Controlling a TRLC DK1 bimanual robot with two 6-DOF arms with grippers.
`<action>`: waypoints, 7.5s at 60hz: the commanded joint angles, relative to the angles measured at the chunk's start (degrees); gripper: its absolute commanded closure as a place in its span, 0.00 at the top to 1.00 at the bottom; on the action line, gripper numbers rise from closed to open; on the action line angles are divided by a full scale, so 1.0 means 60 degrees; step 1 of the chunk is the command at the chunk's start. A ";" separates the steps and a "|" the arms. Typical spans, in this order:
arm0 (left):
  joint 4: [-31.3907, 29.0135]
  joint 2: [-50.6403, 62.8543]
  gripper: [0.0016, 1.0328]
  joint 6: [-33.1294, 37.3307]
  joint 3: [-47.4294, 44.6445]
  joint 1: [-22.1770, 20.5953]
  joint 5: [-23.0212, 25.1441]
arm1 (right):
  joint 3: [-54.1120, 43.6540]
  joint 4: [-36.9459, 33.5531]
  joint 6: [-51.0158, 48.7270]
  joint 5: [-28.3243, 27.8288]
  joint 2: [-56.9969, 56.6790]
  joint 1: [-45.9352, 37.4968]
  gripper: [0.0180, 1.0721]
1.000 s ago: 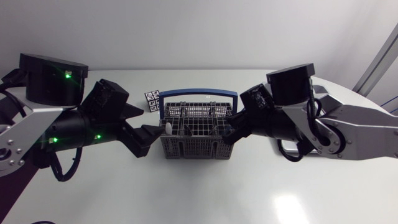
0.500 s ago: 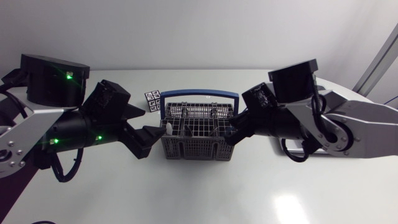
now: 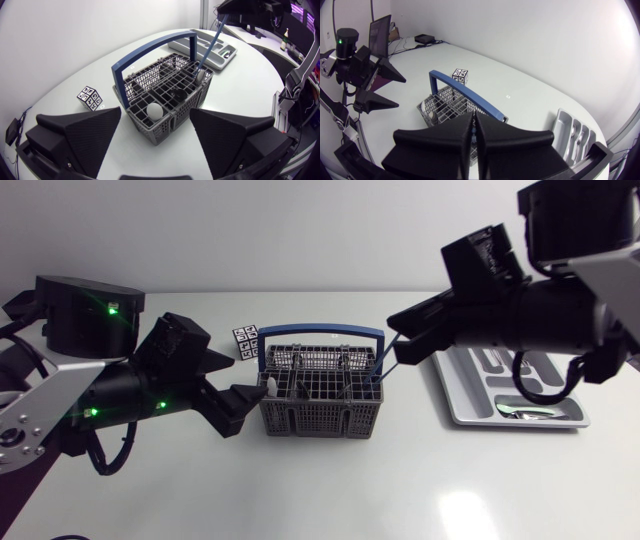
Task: Transfer all utensils from the basket to the drawer tray.
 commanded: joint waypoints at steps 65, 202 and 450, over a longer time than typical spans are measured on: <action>0.0577 0.0367 0.91 0.0708 -0.0321 -0.0614 -0.0055 | 0.4083 -0.4315 -0.1626 -0.2282 0.5323 -0.6934 0.06; 0.2994 0.3428 0.91 0.1485 0.1100 -0.2884 -0.2369 | -0.2143 0.2804 -0.0556 -0.2326 0.2569 -0.1895 0.12; 0.2071 0.1758 0.03 -0.0229 0.2184 -0.2562 -0.1944 | 0.1285 0.0124 -0.1728 -0.2033 0.3771 -0.4884 0.90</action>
